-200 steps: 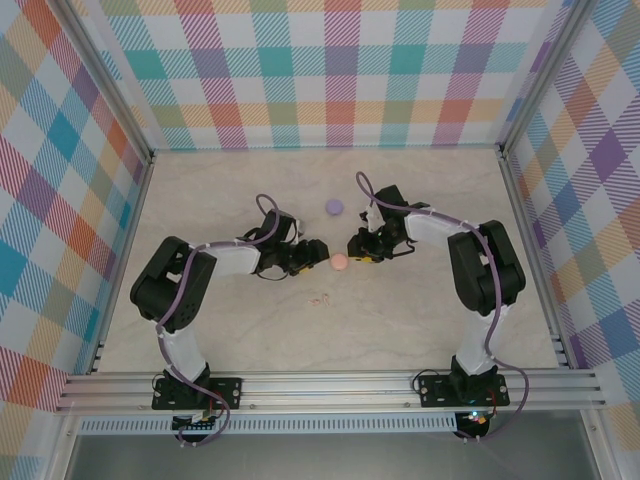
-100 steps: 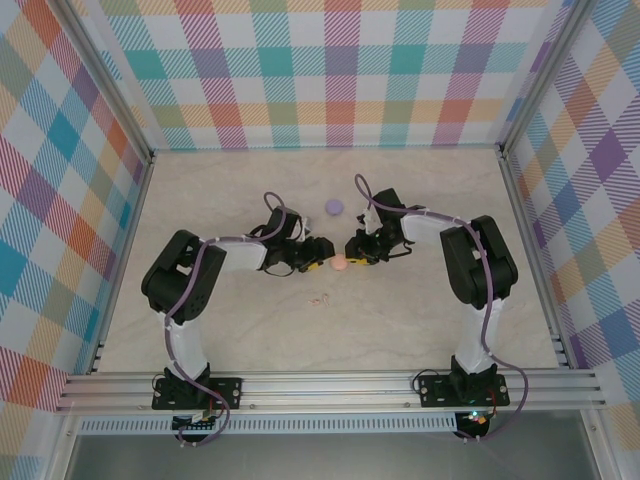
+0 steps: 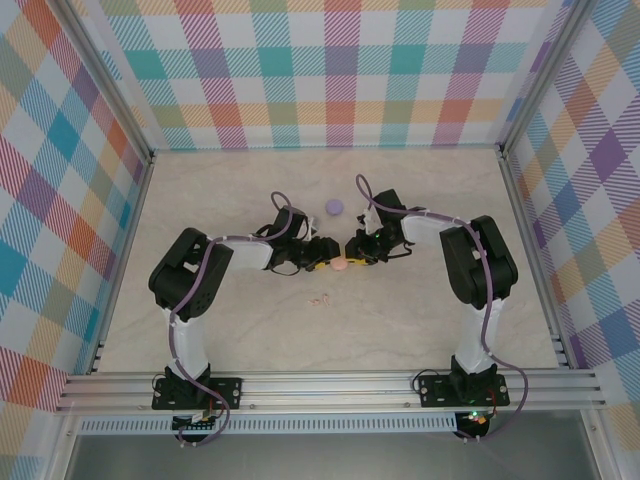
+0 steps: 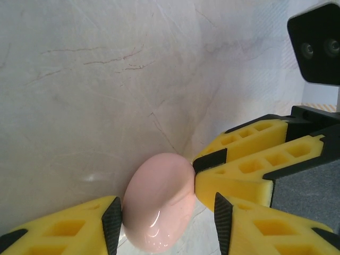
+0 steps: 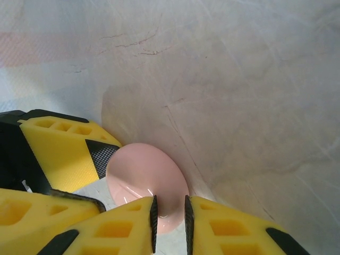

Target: Insert wireless bluetooth earbuds into charging case

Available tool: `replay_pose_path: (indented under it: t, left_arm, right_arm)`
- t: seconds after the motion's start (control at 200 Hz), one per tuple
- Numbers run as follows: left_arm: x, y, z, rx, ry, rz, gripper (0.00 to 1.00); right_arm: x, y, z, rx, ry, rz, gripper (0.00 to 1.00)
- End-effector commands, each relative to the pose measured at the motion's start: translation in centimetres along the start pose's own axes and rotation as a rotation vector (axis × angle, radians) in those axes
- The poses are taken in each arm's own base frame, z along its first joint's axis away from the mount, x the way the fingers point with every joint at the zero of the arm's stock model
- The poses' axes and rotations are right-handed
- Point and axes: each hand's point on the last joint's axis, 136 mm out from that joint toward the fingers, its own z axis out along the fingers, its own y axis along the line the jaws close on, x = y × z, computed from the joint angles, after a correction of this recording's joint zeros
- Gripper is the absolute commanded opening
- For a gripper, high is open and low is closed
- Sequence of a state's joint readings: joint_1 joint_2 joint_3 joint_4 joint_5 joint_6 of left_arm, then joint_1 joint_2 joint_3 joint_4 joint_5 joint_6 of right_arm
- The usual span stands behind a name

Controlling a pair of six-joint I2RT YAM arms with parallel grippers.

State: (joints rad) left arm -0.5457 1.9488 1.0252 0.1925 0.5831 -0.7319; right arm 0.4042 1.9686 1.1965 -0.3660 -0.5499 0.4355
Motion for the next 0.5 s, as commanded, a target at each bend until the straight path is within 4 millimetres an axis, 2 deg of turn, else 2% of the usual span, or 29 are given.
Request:
replay_pose_path:
  t: [0.0, 0.495]
  left_arm:
    - [3.60, 1.84, 1.89, -0.053, 0.116, -0.059, 0.50]
    - [3.44, 0.94, 2.33, 0.001, 0.111, -0.095, 0.41]
  right_arm:
    - [0.52, -0.72, 0.68, -0.013, 0.022, 0.029, 0.24]
    - [0.85, -0.99, 1.04, -0.024, 0.025, 0.048, 0.23]
